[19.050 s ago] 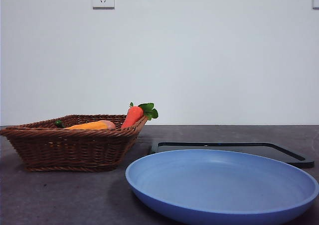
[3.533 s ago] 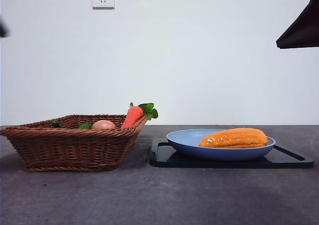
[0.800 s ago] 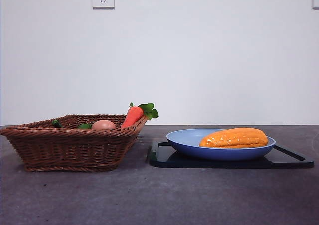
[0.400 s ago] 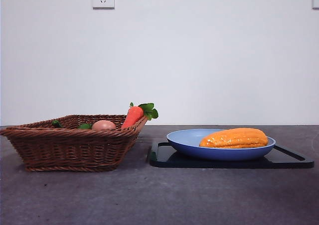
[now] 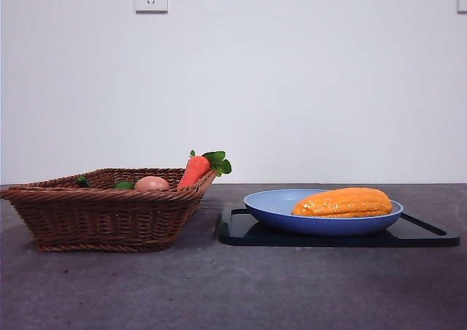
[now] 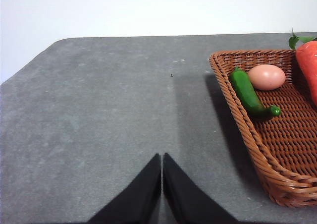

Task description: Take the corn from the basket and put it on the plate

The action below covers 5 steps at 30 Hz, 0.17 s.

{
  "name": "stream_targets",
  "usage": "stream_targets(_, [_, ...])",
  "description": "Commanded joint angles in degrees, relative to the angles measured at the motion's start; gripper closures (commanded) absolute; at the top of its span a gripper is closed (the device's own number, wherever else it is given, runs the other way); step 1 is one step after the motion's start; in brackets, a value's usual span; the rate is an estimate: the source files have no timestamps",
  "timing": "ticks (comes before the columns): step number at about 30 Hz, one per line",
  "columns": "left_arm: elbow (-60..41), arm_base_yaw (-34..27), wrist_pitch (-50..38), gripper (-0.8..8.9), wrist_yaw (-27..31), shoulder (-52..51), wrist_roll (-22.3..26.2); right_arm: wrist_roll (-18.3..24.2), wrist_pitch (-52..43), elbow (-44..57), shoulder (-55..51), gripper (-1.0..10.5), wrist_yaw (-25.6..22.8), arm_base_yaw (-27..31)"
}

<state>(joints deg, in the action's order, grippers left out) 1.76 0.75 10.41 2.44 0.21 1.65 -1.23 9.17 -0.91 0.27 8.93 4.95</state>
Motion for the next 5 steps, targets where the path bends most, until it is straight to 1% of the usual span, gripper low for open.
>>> stream_targets(1, [-1.55,-0.11,0.28,8.06,-0.26,-0.04,0.26,-0.70,-0.13,0.37,-0.07,9.4,0.00,0.02])
stream_targets(5, [-1.55,-0.11,0.28,8.06,-0.24,-0.04,0.28,-0.70,-0.13,0.37,-0.07,9.4,0.00,0.02])
